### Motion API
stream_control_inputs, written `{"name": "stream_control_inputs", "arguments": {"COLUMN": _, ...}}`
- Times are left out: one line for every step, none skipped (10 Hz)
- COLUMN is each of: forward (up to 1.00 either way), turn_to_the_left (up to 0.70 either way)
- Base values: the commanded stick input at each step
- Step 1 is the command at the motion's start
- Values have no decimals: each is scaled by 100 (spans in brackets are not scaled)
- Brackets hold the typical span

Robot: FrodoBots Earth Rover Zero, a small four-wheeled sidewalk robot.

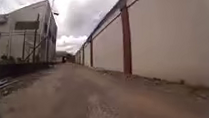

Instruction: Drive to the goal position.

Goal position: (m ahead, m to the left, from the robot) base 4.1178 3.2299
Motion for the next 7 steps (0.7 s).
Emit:
{"name": "stream_control_inputs", "arguments": {"forward": 58, "turn_to_the_left": 7}}
{"name": "stream_control_inputs", "arguments": {"forward": 51, "turn_to_the_left": 28}}
{"name": "stream_control_inputs", "arguments": {"forward": 45, "turn_to_the_left": 48}}
{"name": "stream_control_inputs", "arguments": {"forward": 39, "turn_to_the_left": 69}}
{"name": "stream_control_inputs", "arguments": {"forward": 38, "turn_to_the_left": 73}}
{"name": "stream_control_inputs", "arguments": {"forward": 54, "turn_to_the_left": 30}}
{"name": "stream_control_inputs", "arguments": {"forward": 60, "turn_to_the_left": 15}}
